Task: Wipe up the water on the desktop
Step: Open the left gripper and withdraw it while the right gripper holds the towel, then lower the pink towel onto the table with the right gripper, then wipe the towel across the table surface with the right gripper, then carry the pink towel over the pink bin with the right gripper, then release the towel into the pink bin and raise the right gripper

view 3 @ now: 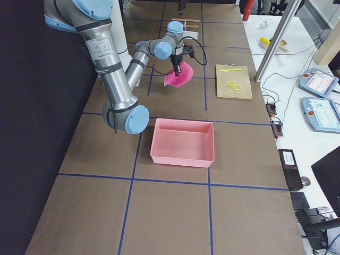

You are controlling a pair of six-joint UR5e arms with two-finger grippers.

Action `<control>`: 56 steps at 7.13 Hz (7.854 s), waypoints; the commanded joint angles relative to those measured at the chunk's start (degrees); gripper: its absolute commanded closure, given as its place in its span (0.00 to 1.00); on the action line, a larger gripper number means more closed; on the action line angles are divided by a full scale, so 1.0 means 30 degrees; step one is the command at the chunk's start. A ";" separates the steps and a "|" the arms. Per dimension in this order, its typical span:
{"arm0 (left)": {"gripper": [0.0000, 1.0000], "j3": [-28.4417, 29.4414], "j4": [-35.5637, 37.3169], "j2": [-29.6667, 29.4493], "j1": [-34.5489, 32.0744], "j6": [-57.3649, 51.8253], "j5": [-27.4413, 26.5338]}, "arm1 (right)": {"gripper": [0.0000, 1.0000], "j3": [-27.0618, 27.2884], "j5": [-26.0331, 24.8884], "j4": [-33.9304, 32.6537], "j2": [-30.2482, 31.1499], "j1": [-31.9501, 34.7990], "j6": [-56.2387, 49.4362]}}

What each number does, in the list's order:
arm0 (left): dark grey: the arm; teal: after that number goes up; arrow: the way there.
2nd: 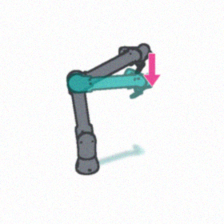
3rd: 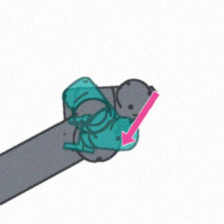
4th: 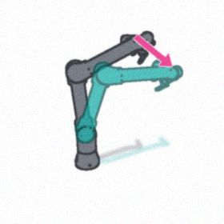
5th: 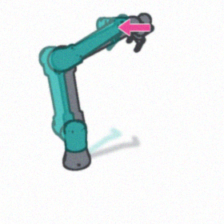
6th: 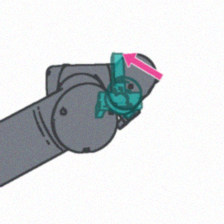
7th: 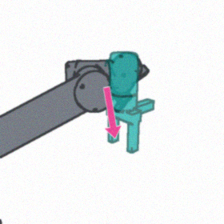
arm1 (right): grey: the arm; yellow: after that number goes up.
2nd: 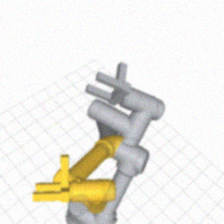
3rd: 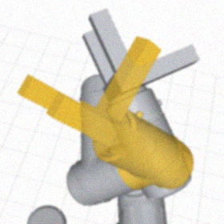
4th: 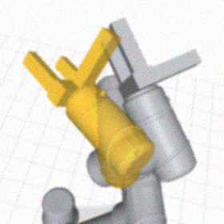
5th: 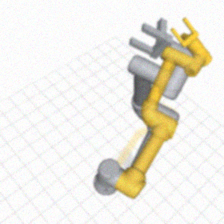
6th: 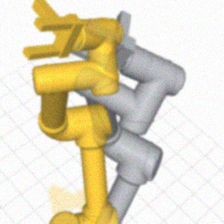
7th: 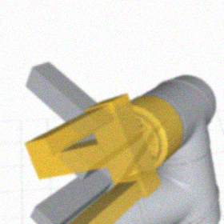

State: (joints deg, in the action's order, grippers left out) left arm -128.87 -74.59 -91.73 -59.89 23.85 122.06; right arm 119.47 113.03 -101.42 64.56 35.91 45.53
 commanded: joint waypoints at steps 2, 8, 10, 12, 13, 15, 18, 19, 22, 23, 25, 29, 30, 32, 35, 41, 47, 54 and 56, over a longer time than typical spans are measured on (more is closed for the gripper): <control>0.00 0.4790 -0.0098 0.2009 -0.7144 -0.9259 0.4097 | 1.00 -0.0010 0.0028 -0.0033 0.0041 0.0099 -0.0002; 0.00 0.8327 -0.0245 0.3213 -1.0476 -1.2344 0.4168 | 1.00 -0.1408 -0.0235 0.0260 0.1886 -0.0981 0.5798; 0.00 0.8327 -0.0245 0.3214 -1.0476 -1.2344 0.4168 | 1.00 -0.4068 -0.0995 0.4017 0.1917 -0.1744 0.6205; 0.00 0.8298 -0.0245 0.3213 -1.0476 -1.2344 0.4197 | 1.00 -0.5106 -0.1173 0.5559 0.2180 -0.2067 0.6677; 0.00 0.8269 -0.0245 0.3213 -1.0476 -1.2344 0.4197 | 1.00 -0.5078 -0.1173 0.5563 0.2180 -0.2069 0.6677; 0.00 0.8268 -0.0245 0.3243 -1.0476 -1.2344 0.4197 | 1.00 -0.5310 -0.1202 0.5534 0.1716 -0.2562 0.7373; 0.00 0.8327 -0.0245 0.3272 -1.0476 -1.2344 0.4197 | 1.00 -0.9312 -0.2519 0.5270 -0.3720 -0.4088 1.1179; 0.00 0.8356 -0.0245 0.3272 -1.0476 -1.2344 0.4197 | 1.00 -1.0167 -0.2521 0.5270 -0.4840 -0.4235 1.1682; 0.00 0.8356 -0.0245 0.3301 -1.0476 -1.2374 0.4197 | 1.00 -1.1583 -0.2492 0.5096 -0.6697 -0.4354 1.2799; 0.00 0.8327 -0.0245 0.3330 -1.0476 -1.2403 0.4197 | 1.00 -1.1205 -0.2405 0.3760 -0.6523 -0.4267 1.2539; 0.00 0.8298 -0.0245 0.3331 -1.0476 -1.2403 0.4197 | 1.00 -0.8117 -0.2199 0.3307 -0.3204 -0.3683 1.1025; 0.00 0.8180 -0.0245 0.3360 -1.0476 -1.2403 0.4197 | 1.00 -0.4557 -0.2169 0.3248 0.2782 -0.1780 0.5634; 0.00 0.8267 -0.0245 0.3360 -1.0476 -1.2403 0.4197 | 1.00 -0.4290 -0.2198 0.3335 0.3462 -0.1602 0.5217; 0.00 0.8820 -0.0825 0.3331 -1.0476 -1.2432 0.4168 | 1.00 -0.4462 -0.2374 0.3366 0.2801 -0.1891 0.5590; 0.00 0.9733 -0.2735 0.3448 -1.0447 -1.2257 0.4197 | 1.00 -0.8581 -0.2374 0.3250 -0.3541 -0.2887 0.9449; 0.00 0.9850 -0.2735 0.3448 -1.0447 -1.2286 0.4197 | 1.00 -0.6846 -0.1180 0.2869 -0.2722 -0.1461 0.9259; 0.00 0.9763 -0.2735 0.3506 -1.0476 -1.2315 0.5163 | 1.00 0.1746 0.2774 -0.3579 0.4771 0.6701 -0.4251; 0.00 0.9763 -0.2736 0.3565 -1.0476 -1.2344 0.5457 | 0.00 0.1221 0.5214 -0.3548 0.8977 1.2550 -1.1311; 0.00 0.9762 -0.2765 0.3565 -1.0476 -1.2344 0.5457 | 0.00 0.1192 0.5213 -0.3548 0.9035 1.2550 -1.1340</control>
State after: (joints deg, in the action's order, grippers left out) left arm -99.62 -82.86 -81.04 -91.32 -13.17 138.43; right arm 123.13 128.67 -112.06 91.56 73.53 11.58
